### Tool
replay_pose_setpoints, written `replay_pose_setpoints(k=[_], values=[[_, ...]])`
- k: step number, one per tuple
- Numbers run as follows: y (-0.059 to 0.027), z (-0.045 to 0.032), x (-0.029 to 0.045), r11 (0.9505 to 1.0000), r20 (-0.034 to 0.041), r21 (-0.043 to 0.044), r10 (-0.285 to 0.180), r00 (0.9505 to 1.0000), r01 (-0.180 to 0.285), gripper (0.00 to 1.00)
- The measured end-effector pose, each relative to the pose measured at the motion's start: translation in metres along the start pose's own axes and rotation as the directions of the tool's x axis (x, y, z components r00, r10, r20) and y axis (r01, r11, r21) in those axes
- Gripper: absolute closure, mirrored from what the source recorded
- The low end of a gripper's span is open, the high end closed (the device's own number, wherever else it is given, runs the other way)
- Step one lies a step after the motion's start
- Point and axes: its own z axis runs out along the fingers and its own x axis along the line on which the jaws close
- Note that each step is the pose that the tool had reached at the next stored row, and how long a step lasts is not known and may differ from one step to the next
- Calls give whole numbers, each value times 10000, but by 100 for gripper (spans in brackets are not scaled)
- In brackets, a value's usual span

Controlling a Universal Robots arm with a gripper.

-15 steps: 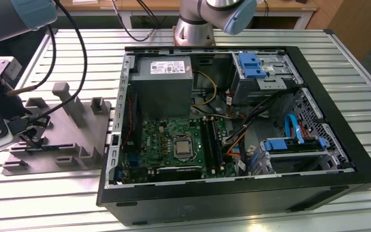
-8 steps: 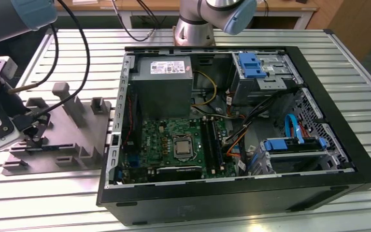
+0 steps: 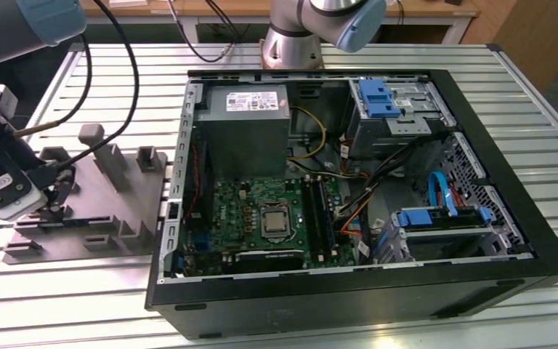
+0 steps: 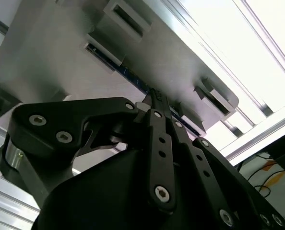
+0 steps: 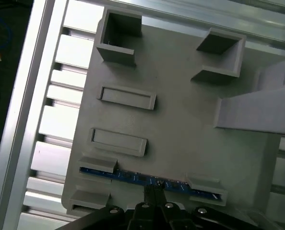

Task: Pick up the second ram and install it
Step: 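Pick up the second ram and move it above second insertion slot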

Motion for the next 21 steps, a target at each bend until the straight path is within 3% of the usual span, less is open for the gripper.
replay_pose_setpoints(k=[6, 12, 21], values=[[0, 0, 0, 9975, -9, -18, -703, 9975, 703, 89], [0, 0, 0, 9916, -15, -33, -1295, 9916, 1295, 89], [0, 0, 1, 9750, -24, -57, -2221, 9750, 2221, 89]])
